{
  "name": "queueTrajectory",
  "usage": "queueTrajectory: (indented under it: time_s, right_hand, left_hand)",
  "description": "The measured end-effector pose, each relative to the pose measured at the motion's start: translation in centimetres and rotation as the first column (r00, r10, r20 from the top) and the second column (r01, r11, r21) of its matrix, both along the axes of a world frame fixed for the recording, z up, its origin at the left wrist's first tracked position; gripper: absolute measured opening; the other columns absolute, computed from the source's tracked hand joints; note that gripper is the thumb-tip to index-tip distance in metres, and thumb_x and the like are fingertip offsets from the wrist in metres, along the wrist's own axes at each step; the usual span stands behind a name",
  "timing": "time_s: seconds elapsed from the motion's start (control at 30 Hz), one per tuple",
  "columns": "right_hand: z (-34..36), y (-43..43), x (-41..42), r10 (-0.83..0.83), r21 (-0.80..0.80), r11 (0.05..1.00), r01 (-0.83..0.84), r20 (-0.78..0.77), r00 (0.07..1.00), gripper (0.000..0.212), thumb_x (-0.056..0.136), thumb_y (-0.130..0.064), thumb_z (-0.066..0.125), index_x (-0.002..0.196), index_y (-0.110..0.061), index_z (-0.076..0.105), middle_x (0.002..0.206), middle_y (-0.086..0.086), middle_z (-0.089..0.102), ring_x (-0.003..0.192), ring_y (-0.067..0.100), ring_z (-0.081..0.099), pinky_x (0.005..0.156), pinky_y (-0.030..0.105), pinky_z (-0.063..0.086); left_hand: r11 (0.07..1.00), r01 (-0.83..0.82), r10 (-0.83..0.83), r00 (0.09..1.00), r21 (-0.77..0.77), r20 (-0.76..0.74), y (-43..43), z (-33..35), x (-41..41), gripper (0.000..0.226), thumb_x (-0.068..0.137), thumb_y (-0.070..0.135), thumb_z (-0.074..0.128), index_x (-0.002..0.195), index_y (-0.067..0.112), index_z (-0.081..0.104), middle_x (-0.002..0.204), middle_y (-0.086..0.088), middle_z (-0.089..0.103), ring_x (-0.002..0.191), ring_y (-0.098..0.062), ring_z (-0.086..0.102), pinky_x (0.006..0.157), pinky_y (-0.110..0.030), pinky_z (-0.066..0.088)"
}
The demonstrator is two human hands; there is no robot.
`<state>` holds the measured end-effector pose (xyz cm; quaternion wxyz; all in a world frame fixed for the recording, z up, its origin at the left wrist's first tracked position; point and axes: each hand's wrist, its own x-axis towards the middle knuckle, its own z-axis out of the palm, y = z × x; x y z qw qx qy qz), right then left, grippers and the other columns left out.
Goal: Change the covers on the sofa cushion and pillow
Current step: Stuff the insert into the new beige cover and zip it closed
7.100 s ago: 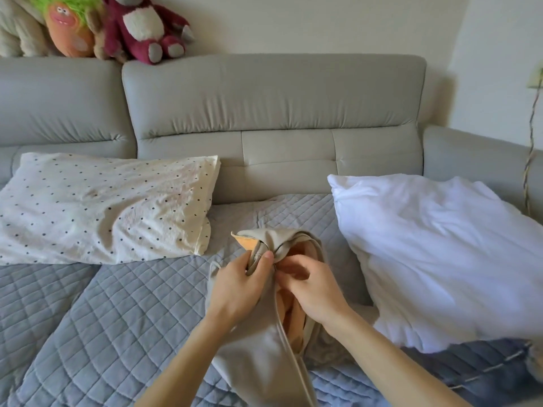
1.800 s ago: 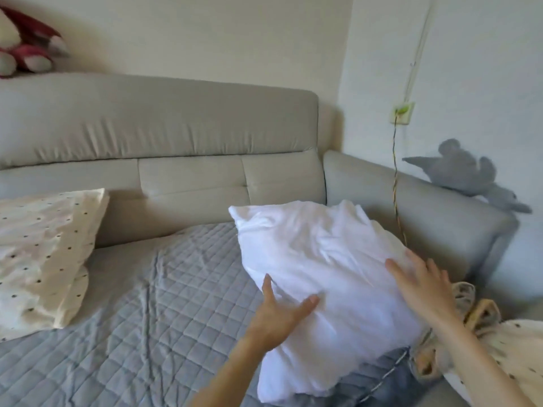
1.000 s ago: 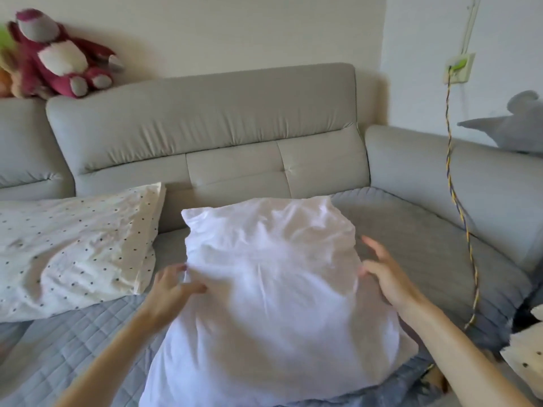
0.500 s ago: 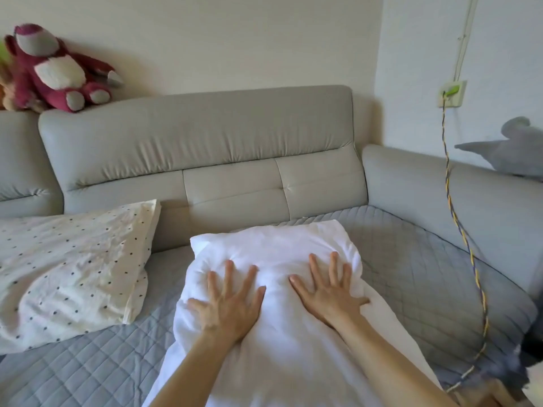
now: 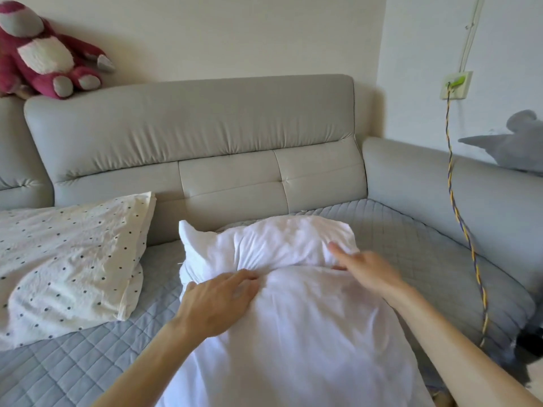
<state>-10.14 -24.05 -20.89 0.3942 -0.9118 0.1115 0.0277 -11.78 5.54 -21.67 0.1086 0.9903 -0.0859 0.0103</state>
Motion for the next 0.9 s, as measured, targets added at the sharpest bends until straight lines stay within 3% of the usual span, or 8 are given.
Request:
queueTrajectory:
  time_s: [0.07, 0.17, 0.23, 0.37, 0.57, 0.67, 0.77, 0.9]
  right_hand:
    - [0.7, -1.1, 3.0, -0.277, 0.08, 0.961, 0.266, 0.243, 0.93, 0.066, 0.072, -0.085, 0.043, 0.102, -0.032, 0.068, 0.117, 0.003, 0.066, 0.112, 0.028, 0.059, 0.097, 0.045, 0.047]
    - [0.6, -1.6, 7.8, -0.332, 0.512, 0.803, 0.305, -0.041, 0.942, 0.08, 0.079, -0.064, 0.06, 0.143, -0.018, 0.043, 0.137, 0.008, 0.054, 0.118, 0.031, 0.057, 0.098, 0.045, 0.049]
    - [0.2, -0.9, 8.8, -0.218, 0.521, 0.81, 0.267, -0.155, 0.963, 0.056, 0.085, -0.045, 0.065, 0.128, -0.01, 0.059, 0.113, 0.012, 0.068, 0.098, 0.031, 0.067, 0.087, 0.043, 0.056]
    - [0.8, 0.1, 9.9, -0.38, 0.538, 0.808, 0.239, 0.168, 0.91, 0.021, 0.081, -0.016, 0.077, 0.098, -0.007, 0.068, 0.087, 0.008, 0.067, 0.076, 0.022, 0.062, 0.068, 0.029, 0.047]
    - [4.0, -3.5, 11.0, -0.746, 0.921, 0.363, 0.139, 0.197, 0.636, 0.028, 0.072, -0.005, 0.082, 0.09, -0.017, 0.064, 0.087, 0.002, 0.067, 0.082, 0.018, 0.064, 0.088, 0.037, 0.057]
    - [3.1, -2.5, 8.6, -0.609, 0.749, 0.632, 0.2, 0.32, 0.725, 0.046, 0.083, -0.027, 0.076, 0.123, -0.014, 0.058, 0.118, 0.001, 0.061, 0.106, 0.014, 0.059, 0.093, 0.03, 0.048]
    - [0.6, 0.0, 5.0, -0.344, 0.278, 0.931, 0.237, 0.443, 0.828, 0.074, 0.081, -0.066, 0.056, 0.141, -0.024, 0.046, 0.152, 0.007, 0.037, 0.141, 0.025, 0.033, 0.112, 0.039, 0.028]
    - [1.5, 4.8, 2.1, 0.189, -0.372, 0.927, -0.033, 0.389, 0.902, 0.06, 0.085, -0.079, 0.033, 0.137, -0.05, 0.044, 0.161, -0.01, 0.019, 0.151, 0.026, 0.004, 0.112, 0.059, 0.012]
  left_hand:
    - [0.999, 0.021, -0.026, 0.994, 0.04, 0.108, -0.2, -0.7, -0.7, 0.055, 0.081, 0.075, 0.003, 0.126, 0.064, 0.034, 0.119, 0.022, 0.053, 0.112, -0.013, 0.056, 0.091, -0.044, 0.038]
    - [0.999, -0.007, 0.001, 0.981, 0.033, 0.195, -0.3, -3.7, -1.9, 0.053, 0.084, 0.079, 0.003, 0.129, 0.069, 0.028, 0.116, 0.022, 0.044, 0.112, -0.013, 0.05, 0.09, -0.041, 0.034]
    - [0.999, -0.034, 0.031, 0.975, 0.012, 0.219, 0.1, -5.0, -2.5, 0.058, 0.082, 0.082, -0.003, 0.13, 0.07, 0.027, 0.114, 0.022, 0.043, 0.111, -0.012, 0.049, 0.089, -0.039, 0.033]
    - [0.998, -0.058, 0.056, 0.983, 0.009, 0.173, 1.4, -4.2, -2.0, 0.067, 0.077, 0.083, -0.005, 0.134, 0.064, 0.027, 0.116, 0.02, 0.046, 0.113, -0.013, 0.049, 0.093, -0.04, 0.033]
    - [0.996, -0.067, 0.057, 0.986, 0.06, 0.155, 0.9, -4.3, -2.5, 0.064, 0.079, 0.078, -0.002, 0.134, 0.062, 0.026, 0.116, 0.018, 0.046, 0.11, -0.016, 0.05, 0.093, -0.042, 0.034]
    - [0.998, -0.062, 0.064, 0.989, -0.019, 0.132, 0.8, -3.1, -2.3, 0.061, 0.08, 0.084, 0.002, 0.132, 0.065, 0.028, 0.113, 0.019, 0.047, 0.112, -0.014, 0.05, 0.095, -0.041, 0.031]
    - [0.977, -0.055, 0.094, 0.978, -0.205, 0.186, 0.8, -0.9, -1.0, 0.052, 0.087, 0.079, 0.014, 0.134, 0.062, 0.028, 0.111, 0.018, 0.054, 0.112, -0.013, 0.054, 0.096, -0.042, 0.027]
    - [0.995, 0.016, 0.02, 0.94, -0.101, 0.34, 0.0, 1.9, 3.3, 0.065, 0.087, 0.074, 0.009, 0.143, 0.049, 0.033, 0.145, 0.02, 0.041, 0.14, -0.01, 0.032, 0.11, -0.052, 0.027]
